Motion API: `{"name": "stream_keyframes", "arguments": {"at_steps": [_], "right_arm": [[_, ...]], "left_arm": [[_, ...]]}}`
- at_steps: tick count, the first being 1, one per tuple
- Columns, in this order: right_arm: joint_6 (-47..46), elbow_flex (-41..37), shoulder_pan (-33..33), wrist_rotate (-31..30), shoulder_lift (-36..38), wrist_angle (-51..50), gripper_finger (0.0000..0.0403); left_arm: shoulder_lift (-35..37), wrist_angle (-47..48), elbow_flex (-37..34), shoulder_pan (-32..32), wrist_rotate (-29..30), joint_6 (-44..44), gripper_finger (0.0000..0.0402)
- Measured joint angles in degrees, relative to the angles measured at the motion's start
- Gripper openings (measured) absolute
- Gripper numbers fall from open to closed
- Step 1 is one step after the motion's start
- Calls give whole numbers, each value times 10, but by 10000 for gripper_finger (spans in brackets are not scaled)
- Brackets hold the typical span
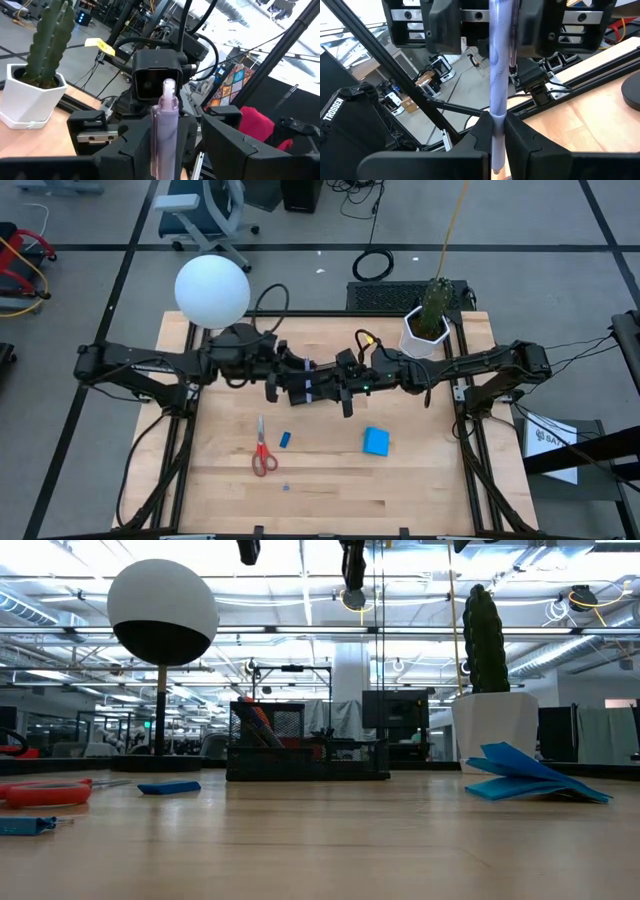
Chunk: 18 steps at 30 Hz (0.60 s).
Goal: Pick and place office supplies into organizer
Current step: Put the purple pen into the black desk organizer
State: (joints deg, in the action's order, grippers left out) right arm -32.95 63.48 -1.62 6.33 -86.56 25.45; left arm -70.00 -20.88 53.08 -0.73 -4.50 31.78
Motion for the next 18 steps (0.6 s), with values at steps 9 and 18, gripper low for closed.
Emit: {"name": "stream_keyframes", "arguments": {"at_steps": [9,18], "right_arm": [[-8,0,0,-1,0,1,22],[-65,0,9,-4,0,-3,67]], "left_arm": [[-13,-2,0,0,5,-22,35],[13,30,-1,-16,18,-78,32]]}}
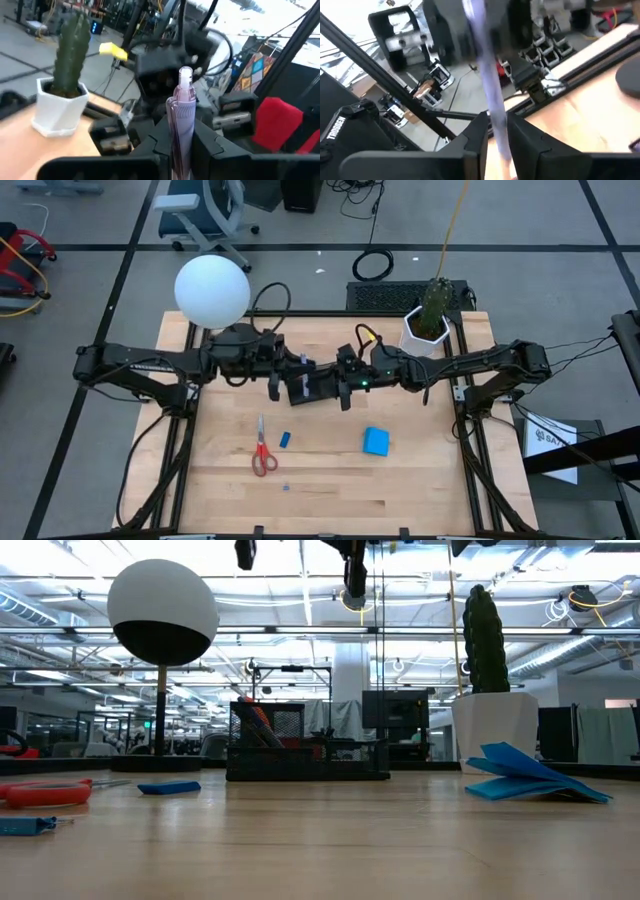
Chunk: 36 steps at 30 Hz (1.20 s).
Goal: Pick and place office supplies into organizer
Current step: Put the purple pen into the black desk organizer
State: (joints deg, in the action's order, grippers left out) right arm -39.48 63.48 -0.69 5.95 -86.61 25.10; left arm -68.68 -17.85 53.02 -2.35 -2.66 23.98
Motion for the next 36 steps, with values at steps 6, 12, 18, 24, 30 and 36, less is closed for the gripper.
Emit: {"name": "stream_keyframes", "arguments": {"at_steps": [6,12,18,24,30,36], "right_arm": [[-4,0,7,-1,14,0,62],[8,-1,18,-15,37,1,51],[13,-1,31,-16,63,-2,47],[16,-1,37,-17,76,0,47],[2,-1,37,-17,76,-4,47],[-3,-1,37,-13,75,-21,47]], "left_arm": [[21,90,0,0,42,-51,32],[35,113,1,-3,88,-122,32],[35,82,-11,-26,89,-153,32],[35,-133,-135,-65,68,-110,32],[35,-250,-232,-89,78,-110,32],[12,-265,-253,-120,68,-143,32]]}}
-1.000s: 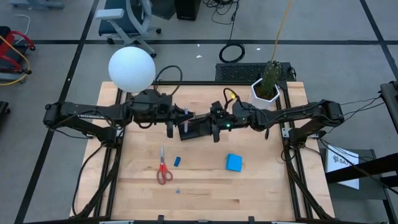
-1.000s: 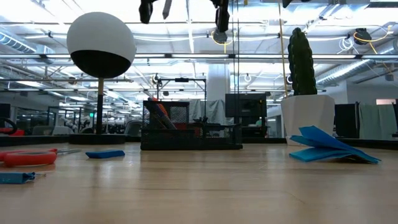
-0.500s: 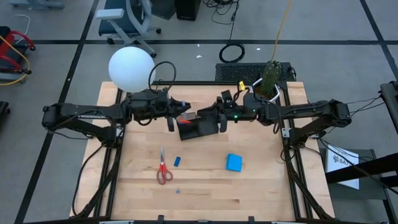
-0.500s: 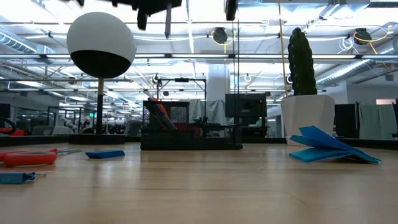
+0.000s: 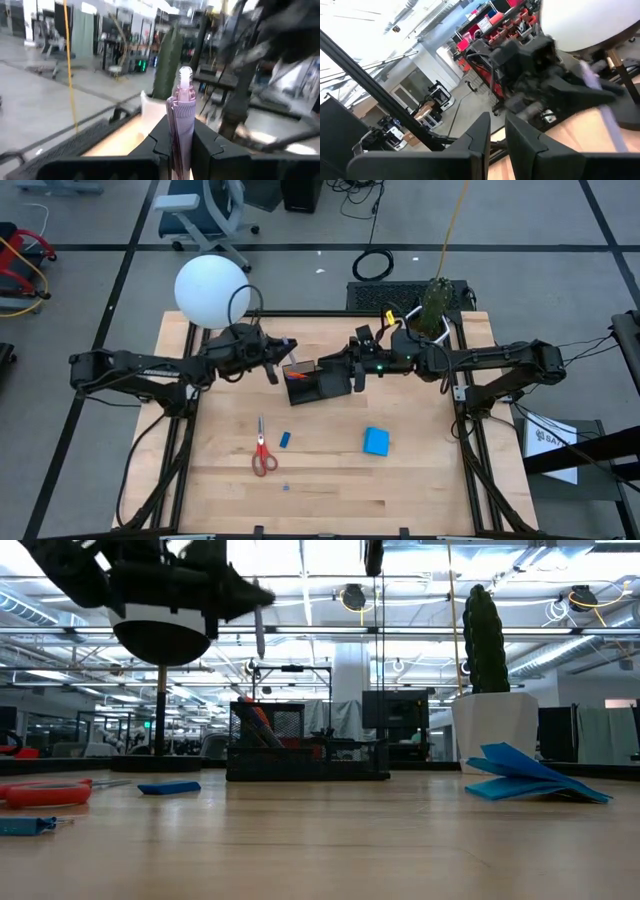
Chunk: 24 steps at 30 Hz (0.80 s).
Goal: Pick and place office supplies into organizer
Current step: Put the purple pen into the black desk organizer
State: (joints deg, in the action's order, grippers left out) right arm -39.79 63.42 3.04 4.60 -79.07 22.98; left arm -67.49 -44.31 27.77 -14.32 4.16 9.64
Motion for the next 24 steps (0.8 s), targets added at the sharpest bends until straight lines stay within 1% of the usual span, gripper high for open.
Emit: {"name": "stream_keyframes", "arguments": {"at_steps": [2,6,10,14,17,19,22,24], "right_arm": [[0,0,0,0,0,-1,47],[0,0,0,1,0,-17,47],[0,0,0,2,0,-24,47],[0,0,0,2,0,-30,47],[0,0,0,2,0,-33,47],[0,0,0,9,0,-34,47],[-1,0,0,31,0,-46,47],[-1,0,0,32,0,-57,47]], "left_arm": [[-19,-7,-2,-12,-15,-5,32],[-81,-60,-1,-29,-42,-3,32],[-143,-153,-1,-34,-48,0,32],[-200,-199,-1,-35,-48,13,32],[-234,-227,-1,-32,-65,22,32],[-252,-239,0,-30,-67,21,32],[-265,-239,0,-30,-66,20,32],[-268,-237,0,-30,-60,18,32]]}}
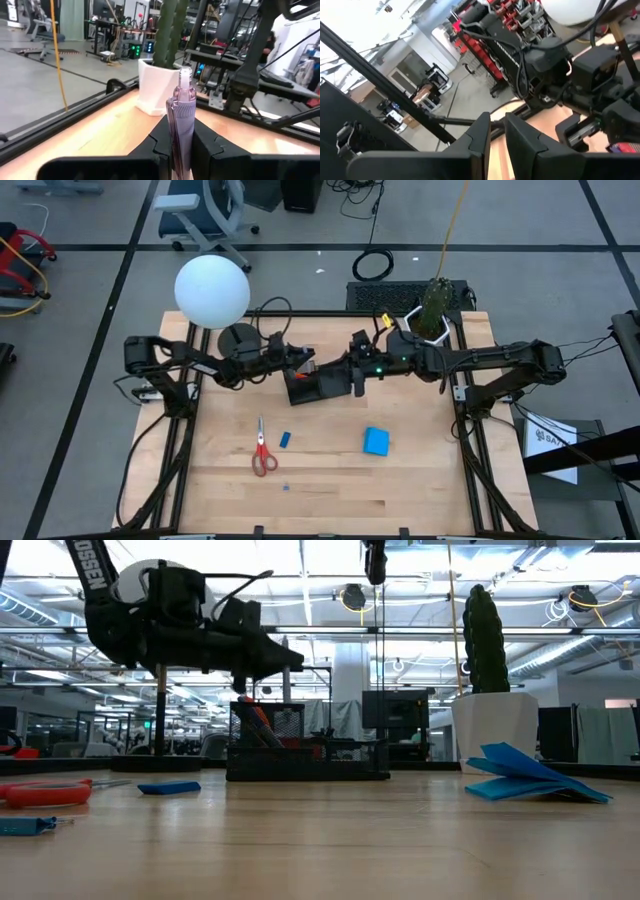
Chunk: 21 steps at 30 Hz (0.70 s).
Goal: Pick and place office supplies into organizer
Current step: Put the purple pen into the black desk organizer, then put the blue eraser into the black desk organizer
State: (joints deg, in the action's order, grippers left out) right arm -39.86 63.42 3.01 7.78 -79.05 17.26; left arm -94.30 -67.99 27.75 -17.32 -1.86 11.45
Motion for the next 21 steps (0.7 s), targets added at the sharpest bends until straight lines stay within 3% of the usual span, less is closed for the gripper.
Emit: {"name": "stream_keyframes", "arguments": {"at_steps": [4,10,14,21], "right_arm": [[1,0,0,0,0,-10,47],[11,0,0,0,0,-16,47],[15,0,0,0,0,-17,47],[15,0,0,0,0,-17,47]], "left_arm": [[0,3,0,0,19,0,50],[0,9,0,0,37,5,161],[1,10,0,2,36,43,212],[39,14,0,15,3,102,241]]}}
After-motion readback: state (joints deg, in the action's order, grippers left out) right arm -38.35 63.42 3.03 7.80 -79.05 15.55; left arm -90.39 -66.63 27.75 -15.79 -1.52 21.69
